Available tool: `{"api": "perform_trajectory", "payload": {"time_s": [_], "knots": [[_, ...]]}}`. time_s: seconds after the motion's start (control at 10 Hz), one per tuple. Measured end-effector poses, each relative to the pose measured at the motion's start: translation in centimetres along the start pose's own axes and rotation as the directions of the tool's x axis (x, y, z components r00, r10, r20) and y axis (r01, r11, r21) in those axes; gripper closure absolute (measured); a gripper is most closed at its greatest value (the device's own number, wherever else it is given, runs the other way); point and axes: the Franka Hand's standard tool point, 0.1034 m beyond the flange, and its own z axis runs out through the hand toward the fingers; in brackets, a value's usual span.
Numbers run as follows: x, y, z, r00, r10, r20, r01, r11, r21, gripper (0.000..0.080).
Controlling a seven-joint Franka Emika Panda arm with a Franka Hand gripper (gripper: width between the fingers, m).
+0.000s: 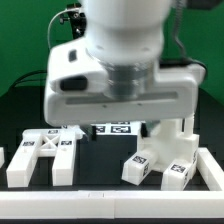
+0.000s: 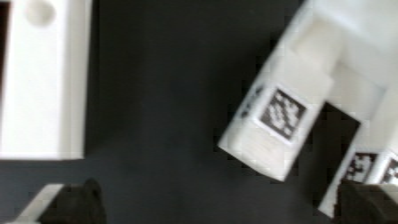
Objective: Assemble chair
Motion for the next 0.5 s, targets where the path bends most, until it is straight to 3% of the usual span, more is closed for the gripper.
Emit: {"api": "perform_trajectory", "payload": {"time_s": [0.2,0.5], "knots": [[-1.7,1.1,0.1,0.987,0.014,-0.158,-0.017,1.0,-0.014,0.015],[-0.9,1.8,-0.2,0.926,0.011,-0.378,-0.034,0.998,-0.054,0.015]]}}
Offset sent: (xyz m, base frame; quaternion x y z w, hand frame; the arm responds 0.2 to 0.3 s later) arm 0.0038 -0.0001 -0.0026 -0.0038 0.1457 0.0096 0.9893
